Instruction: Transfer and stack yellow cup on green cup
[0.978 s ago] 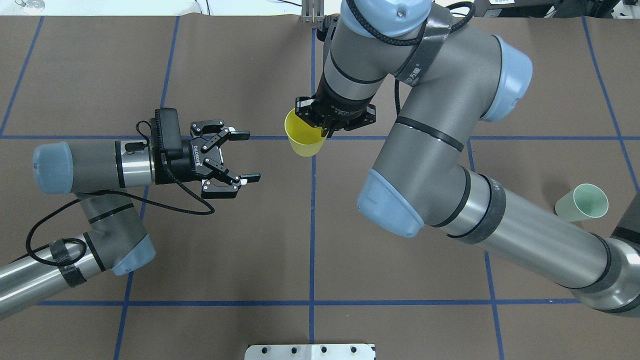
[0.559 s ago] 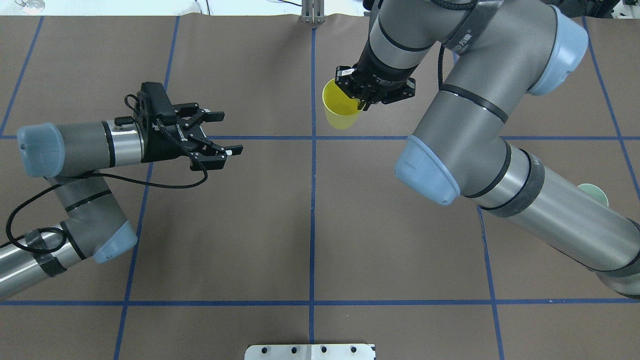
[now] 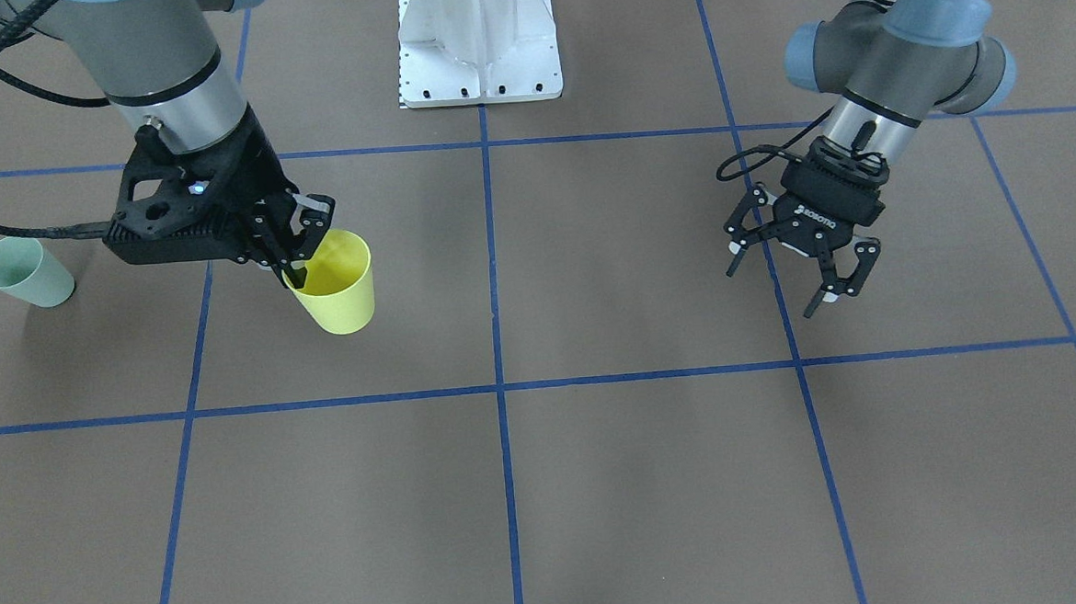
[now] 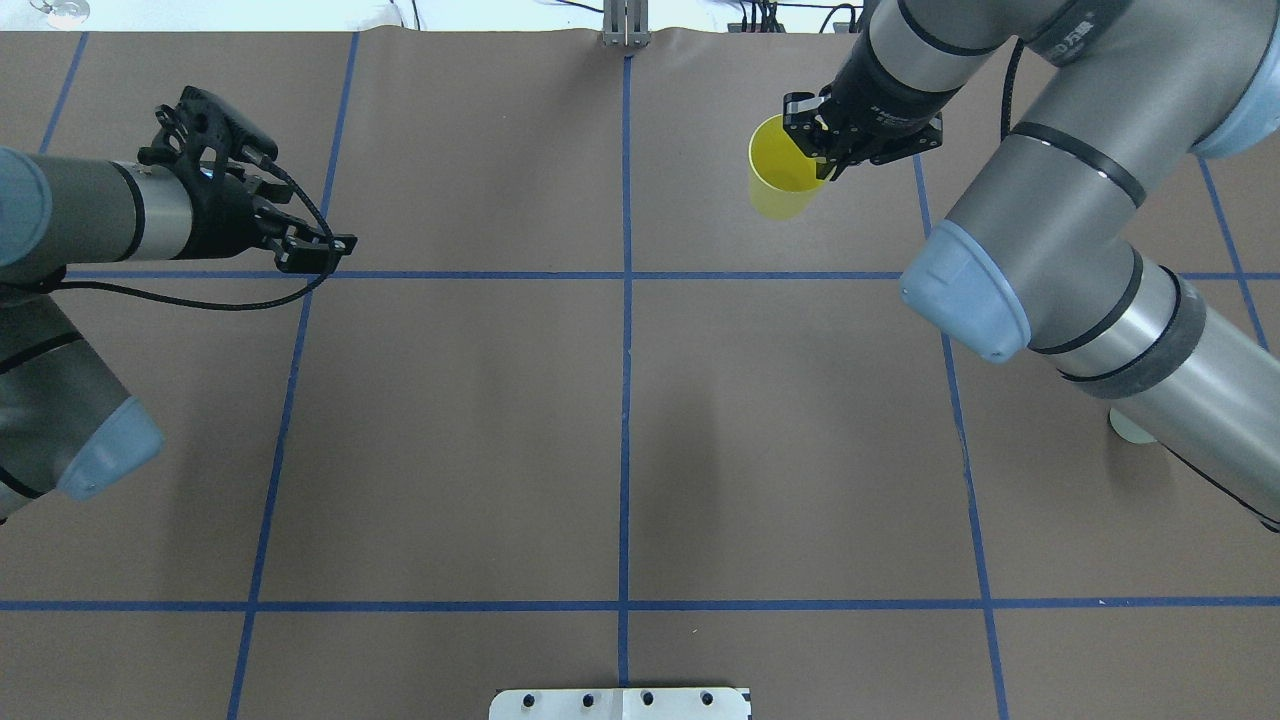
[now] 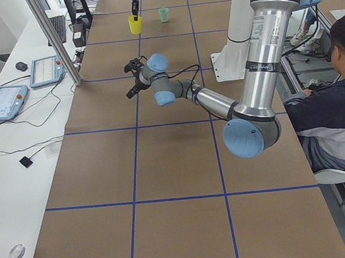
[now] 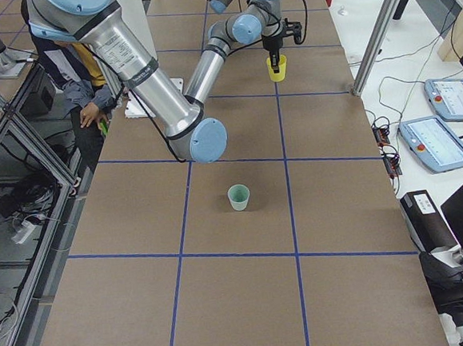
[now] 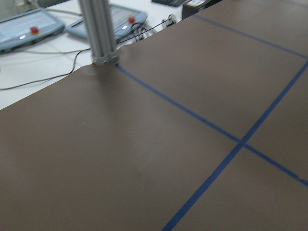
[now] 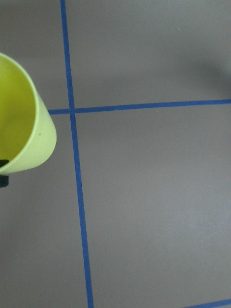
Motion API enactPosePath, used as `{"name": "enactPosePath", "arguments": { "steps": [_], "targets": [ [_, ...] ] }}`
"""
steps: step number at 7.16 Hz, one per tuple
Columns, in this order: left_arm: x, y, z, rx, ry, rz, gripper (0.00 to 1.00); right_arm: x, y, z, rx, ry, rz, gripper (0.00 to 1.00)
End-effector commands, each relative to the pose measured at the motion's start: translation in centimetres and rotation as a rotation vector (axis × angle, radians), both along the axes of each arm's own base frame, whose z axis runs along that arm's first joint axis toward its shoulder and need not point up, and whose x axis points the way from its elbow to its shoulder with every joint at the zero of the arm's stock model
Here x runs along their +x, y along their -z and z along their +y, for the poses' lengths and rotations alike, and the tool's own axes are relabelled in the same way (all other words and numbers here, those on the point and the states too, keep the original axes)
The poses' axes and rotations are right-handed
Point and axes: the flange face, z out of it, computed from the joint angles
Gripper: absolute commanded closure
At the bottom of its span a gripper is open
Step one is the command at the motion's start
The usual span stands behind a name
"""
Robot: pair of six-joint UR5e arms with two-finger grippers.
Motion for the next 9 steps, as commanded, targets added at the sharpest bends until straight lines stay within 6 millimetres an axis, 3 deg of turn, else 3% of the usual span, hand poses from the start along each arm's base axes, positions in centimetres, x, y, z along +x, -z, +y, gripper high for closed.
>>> {"name": "enactPosePath", "arguments": {
  "steps": [1, 2, 3, 4, 5, 6, 7, 8, 9],
  "targets": [
    [-6.5, -5.6, 0.1, -0.135, -0.024, -0.296, 0.0, 4.5, -3.3, -0.9, 0.062, 0.096, 0.009, 1.0],
    [-12.1, -7.8, -0.5, -0.186, -0.037, -0.356, 0.0, 6.5, -4.9, -0.5, 0.072, 0.112, 0.01, 1.0],
    [-19.6, -10.7, -0.3, -0.335, -0.032, -0.237, 0.0, 8.3, -6.8, -0.3, 0.085, 0.139, 0.016, 1.0],
    [-26.5, -14.9, 1.1, -0.498, 0.005, -0.136, 0.0, 9.8, -9.0, 0.2, 0.111, 0.171, 0.041, 1.0],
    [-31.1, -19.0, 2.2, -0.643, 0.081, -0.141, 0.0, 11.0, -10.8, 0.8, 0.133, 0.199, 0.058, 1.0],
    [-32.7, -20.0, 2.4, -0.614, 0.07, -0.167, 0.0, 12.5, -12.7, 1.0, 0.15, 0.225, 0.074, 1.0],
    [-33.3, -22.6, 3.1, -0.575, -0.015, -0.224, 0.0, 14.5, -14.9, 1.1, 0.161, 0.266, 0.07, 1.0],
    [-34.1, -26.6, 4.3, -0.649, -0.019, -0.234, 0.0, 16.9, -17.7, 1.6, 0.174, 0.303, 0.077, 1.0],
    [-36.1, -27.1, 5.1, -0.665, 0.018, -0.221, 0.0, 18.6, -21.1, 2.7, 0.166, 0.342, 0.093, 1.0]
  ]
}}
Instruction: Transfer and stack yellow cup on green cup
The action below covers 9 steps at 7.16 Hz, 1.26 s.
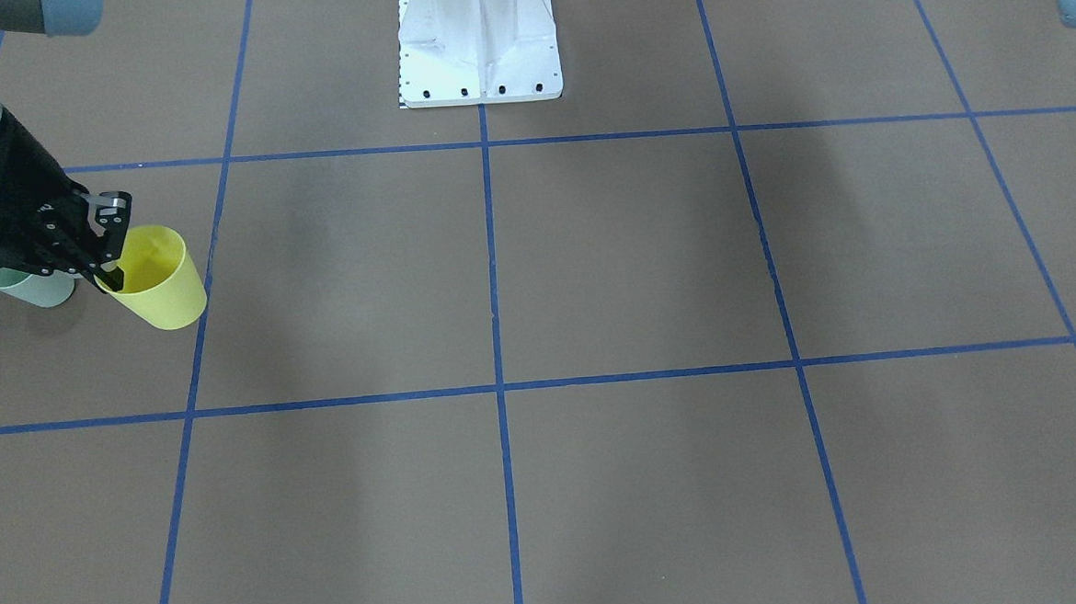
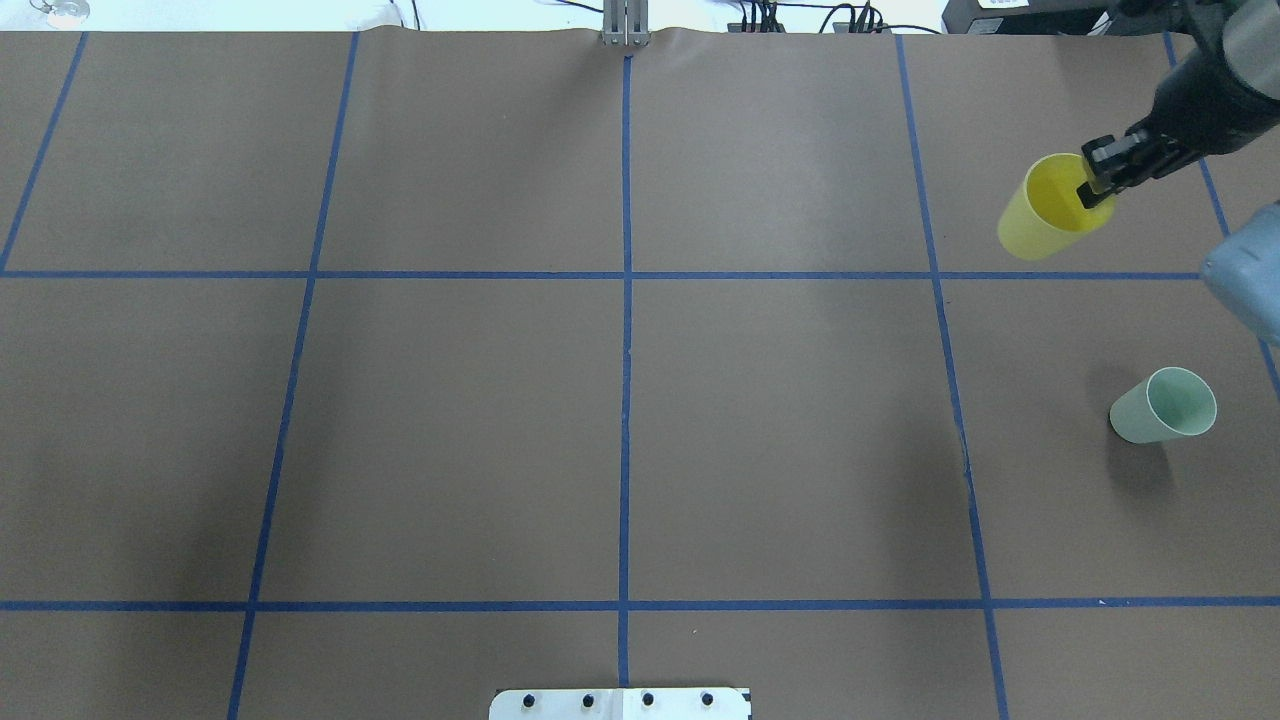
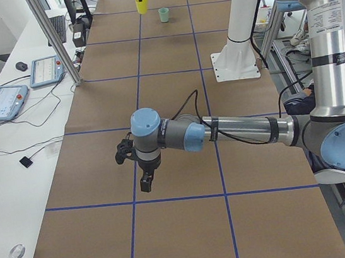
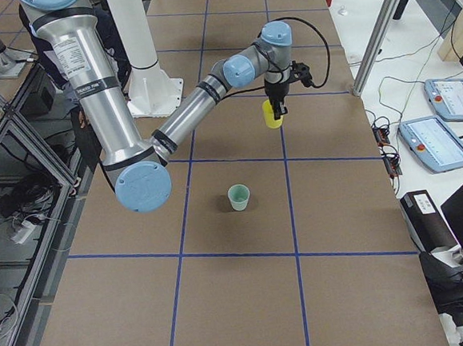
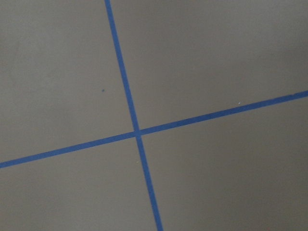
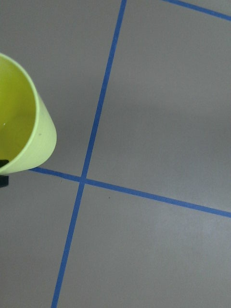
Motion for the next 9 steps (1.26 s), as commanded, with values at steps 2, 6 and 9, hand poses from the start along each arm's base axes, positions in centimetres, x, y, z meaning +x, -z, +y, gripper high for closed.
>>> {"name": "enactPosePath", "arguments": {
  "steps": [2, 6, 9],
  "targets": [
    [-2.4, -3.1, 3.1, -0.054, 0.029, 0.004, 0.0, 4.8, -10.1, 4.5, 0.001, 0.063, 0.012, 1.0],
    [-2.7, -2.7, 4.2, -0.048, 0.034, 0.008, 0.0, 6.5, -18.7, 10.5, -0.022, 0.078, -0.044, 1.0],
    [-2.7, -2.4, 4.3, -0.043, 0.035, 0.006, 0.0, 6.7, -23.4, 11.1, -0.021, 0.076, -0.047, 1.0]
  ]
}}
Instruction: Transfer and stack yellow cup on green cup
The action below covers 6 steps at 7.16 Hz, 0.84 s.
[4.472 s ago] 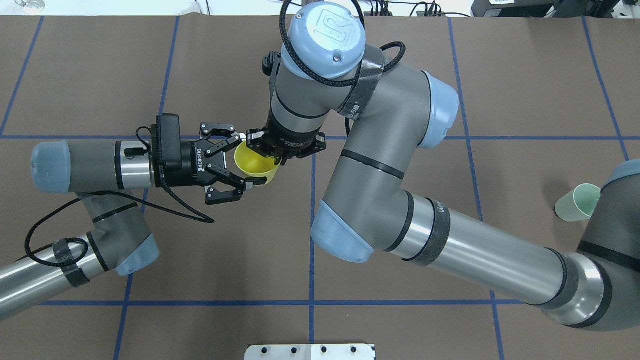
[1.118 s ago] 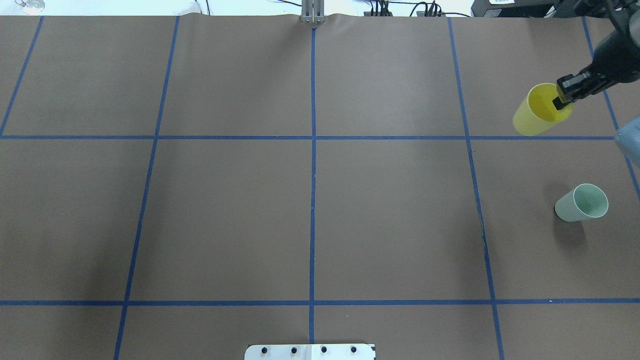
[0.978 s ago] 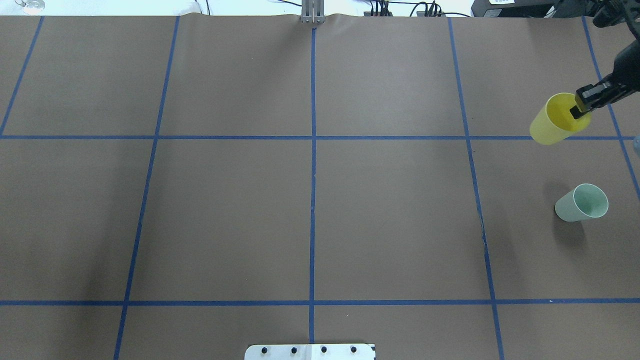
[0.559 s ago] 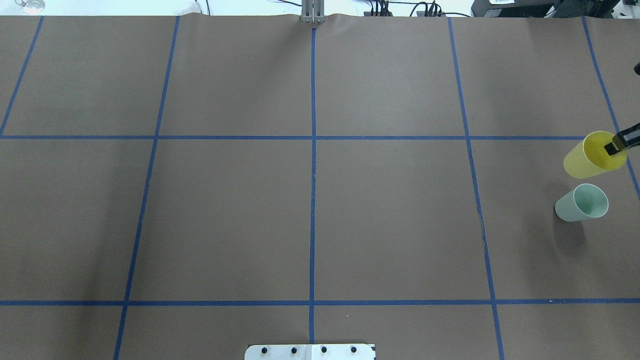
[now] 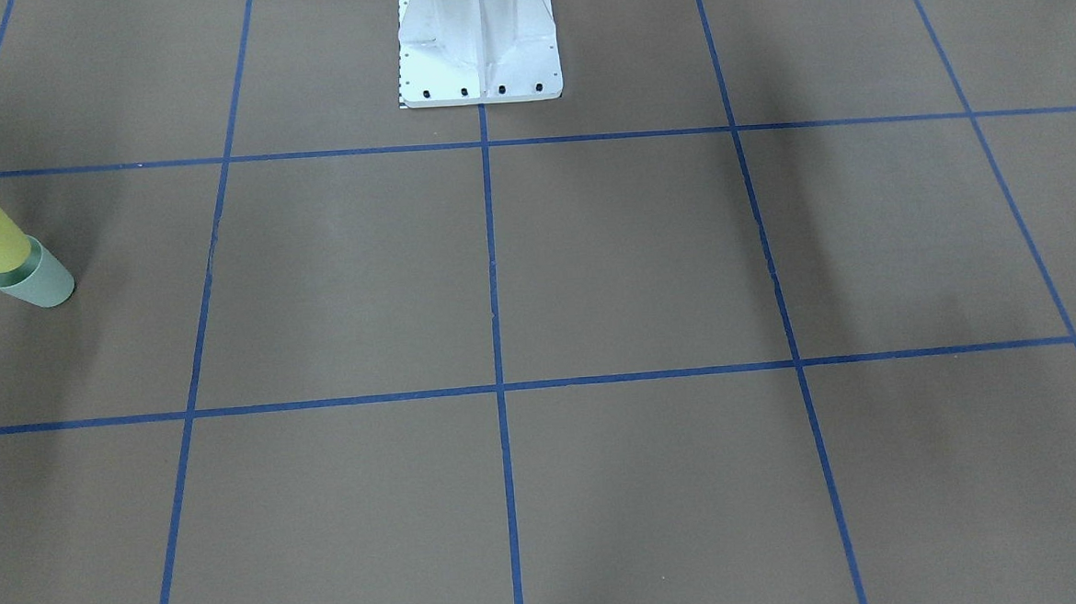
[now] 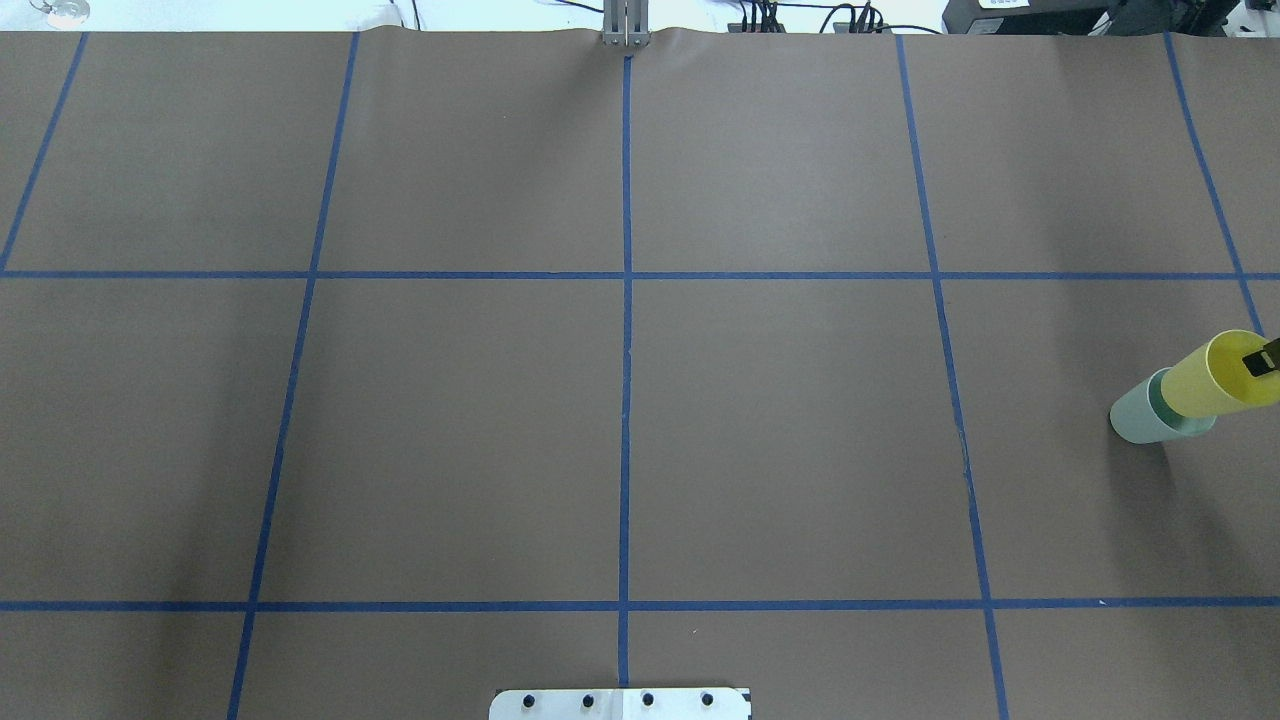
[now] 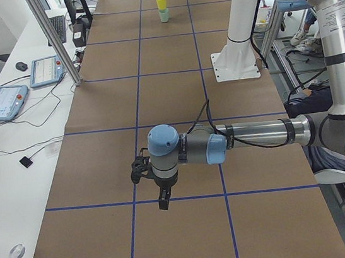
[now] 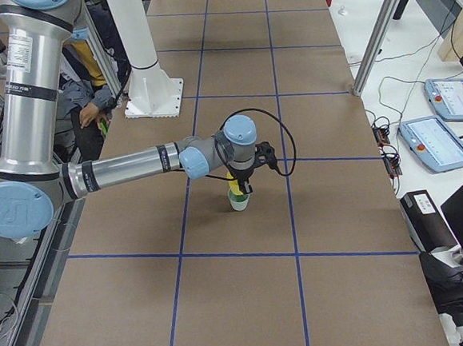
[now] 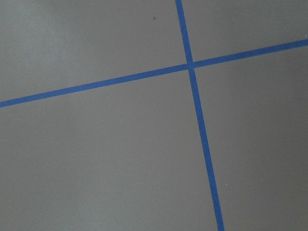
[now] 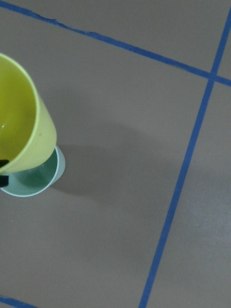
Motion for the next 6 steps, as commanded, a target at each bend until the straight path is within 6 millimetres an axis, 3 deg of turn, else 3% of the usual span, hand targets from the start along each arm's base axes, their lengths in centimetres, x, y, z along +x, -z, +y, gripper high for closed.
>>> {"name": "enactPosePath", "arguments": {
  "steps": [1, 6],
  "targets": [
    [-0.01, 0.23, 0.01, 0.004, 0.0, 0.0, 0.0, -0.02, -1.6, 0.17, -0.002, 0.0, -0.002, 1.0],
    [-0.01, 0.16, 0.08, 0.003, 0.0, 0.0, 0.0, -0.31, -0.8, -0.45, -0.001, -0.014, -0.009, 1.0]
  ]
}}
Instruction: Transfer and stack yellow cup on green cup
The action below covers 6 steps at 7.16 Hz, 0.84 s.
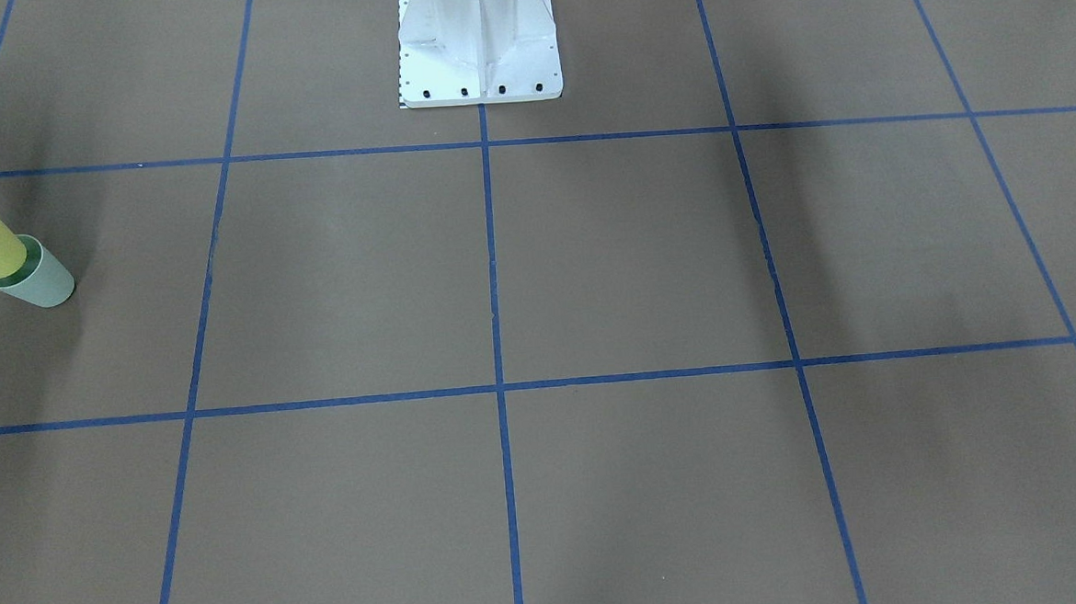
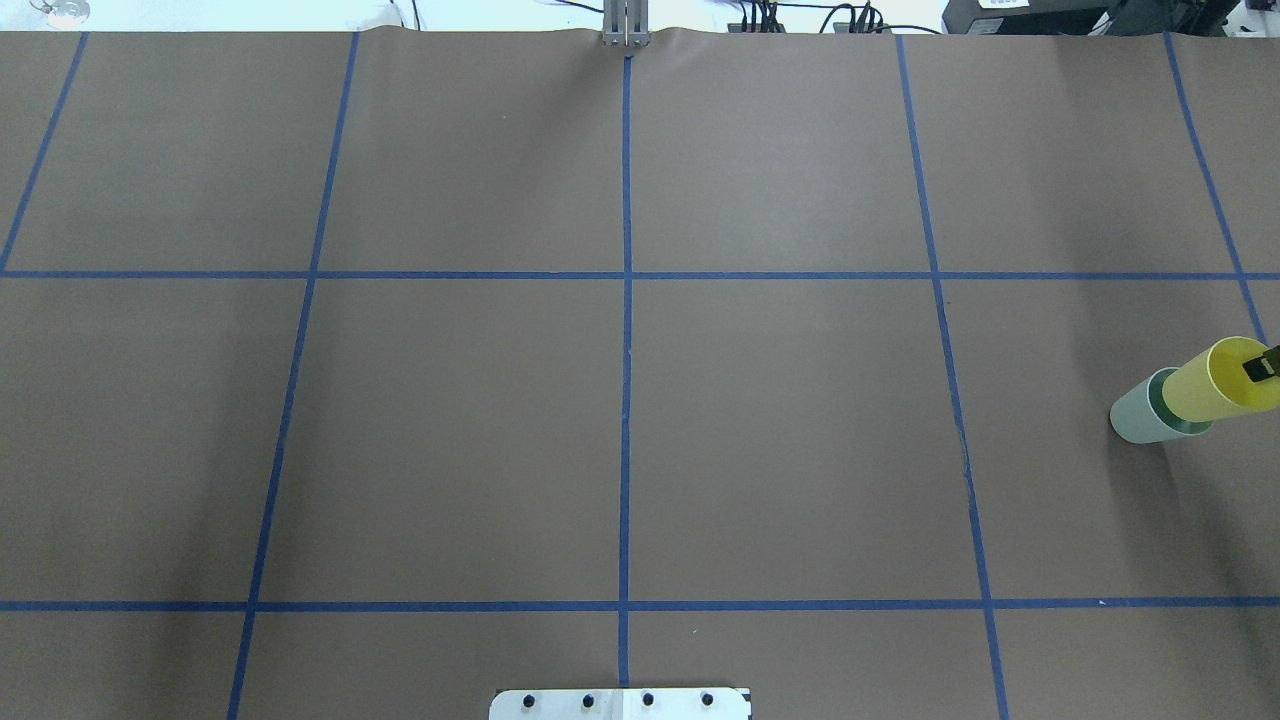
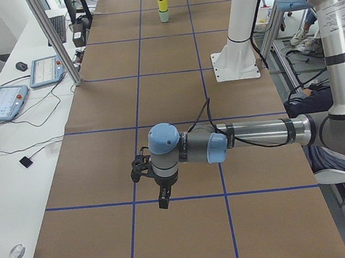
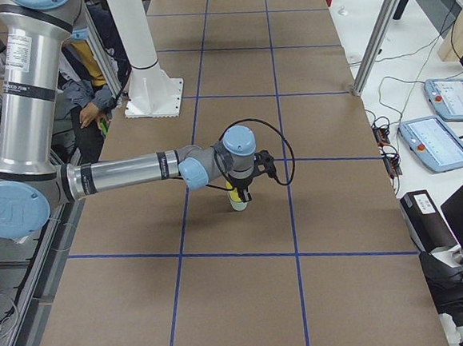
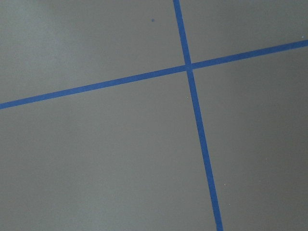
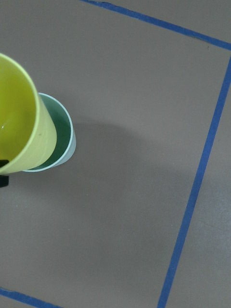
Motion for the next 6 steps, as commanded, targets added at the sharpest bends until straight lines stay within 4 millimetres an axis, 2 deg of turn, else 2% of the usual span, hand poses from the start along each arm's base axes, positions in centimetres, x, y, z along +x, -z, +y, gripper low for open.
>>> {"name": "enactPosePath", "arguments": {
  "steps": [1, 4, 6],
  "targets": [
    [0.0, -0.14, 0.17, -0.003, 0.0, 0.0, 0.0, -0.32, 1.01, -0.6, -0.01, -0.025, -0.01, 1.0],
    [0.0, -0.33, 0.39, -0.008, 0.0, 0.0, 0.0, -0.45, 0.78, -0.98, -0.013, -0.025, -0.007, 1.0],
    [0.01, -0.32, 0.39, -0.008, 0.0, 0.001, 0.0, -0.45, 0.78, -0.98, -0.013, -0.025, -0.007, 0.8]
  ]
}}
